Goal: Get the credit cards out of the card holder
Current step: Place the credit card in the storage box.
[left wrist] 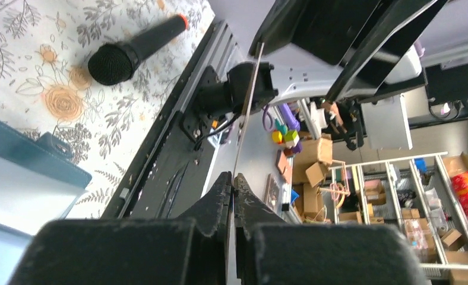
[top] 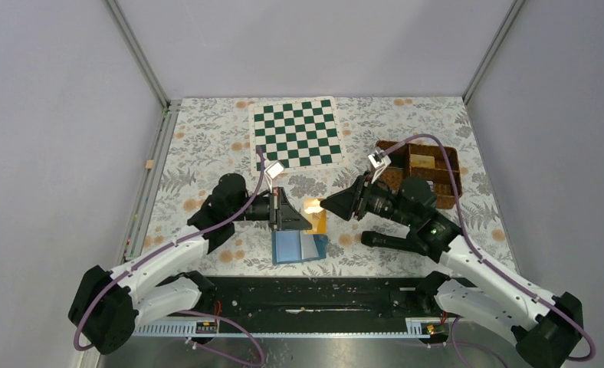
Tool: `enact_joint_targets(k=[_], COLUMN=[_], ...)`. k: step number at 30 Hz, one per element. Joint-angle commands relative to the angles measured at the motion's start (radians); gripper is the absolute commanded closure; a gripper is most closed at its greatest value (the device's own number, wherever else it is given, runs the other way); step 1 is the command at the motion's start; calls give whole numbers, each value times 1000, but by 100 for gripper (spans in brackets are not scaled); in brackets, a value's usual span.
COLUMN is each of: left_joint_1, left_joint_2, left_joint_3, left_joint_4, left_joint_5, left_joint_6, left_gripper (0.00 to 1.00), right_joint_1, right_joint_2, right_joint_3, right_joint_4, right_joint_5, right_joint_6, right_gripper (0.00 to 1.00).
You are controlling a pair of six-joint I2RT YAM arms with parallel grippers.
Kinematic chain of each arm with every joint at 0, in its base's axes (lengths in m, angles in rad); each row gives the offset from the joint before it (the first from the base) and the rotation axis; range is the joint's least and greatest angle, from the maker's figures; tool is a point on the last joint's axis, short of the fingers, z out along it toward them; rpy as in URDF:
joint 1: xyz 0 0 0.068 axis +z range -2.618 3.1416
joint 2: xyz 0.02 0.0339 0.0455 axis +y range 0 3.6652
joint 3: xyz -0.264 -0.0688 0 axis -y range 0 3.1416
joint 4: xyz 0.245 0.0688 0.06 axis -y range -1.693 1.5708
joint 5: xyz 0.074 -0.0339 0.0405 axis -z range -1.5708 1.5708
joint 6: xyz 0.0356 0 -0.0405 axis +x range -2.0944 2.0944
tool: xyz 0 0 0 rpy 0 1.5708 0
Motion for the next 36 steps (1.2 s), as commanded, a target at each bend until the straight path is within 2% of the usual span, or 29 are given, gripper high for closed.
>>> enact_joint_targets(k=[1,4,7,11,13,17,25,32,36], left_joint_1=[3,3,3,2,2,1,2,3,1], left_joint_2=[-60,-68,-73,-80,-74,-57,-38,-19,-4], left_joint_3=[70,99,98,92,91,95,95,99,103], left_joint_4=[-243,-369,-399,-401,-403,-411,-397,-397,-391], left_joint_5=[97,119,148,174,185,186,198,199,203], left_joint_6=[197,271,293,297,300,305,294,297,299], left_gripper=[100,100,100,100,100,100,100,100,100], right_joint_1=[-71,-117,-129,-130,-130,-128,-128,-123,-112], right_joint_2=[-26,35,84,170,210,241,360,411,436], right_joint_3=[142,212,248,276,289,290,351,367,369], right_joint_4=[-289,-386,-411,-413,-408,-372,-393,-412,-420], right_joint_5=[-202,-353,-436,-576,-629,-633,-675,-695,-708], right_joint_6=[-245,-283,-299,-293,-285,-274,-302,-338,-351], right_gripper=[47,53,57,49,49,54,55,50,53])
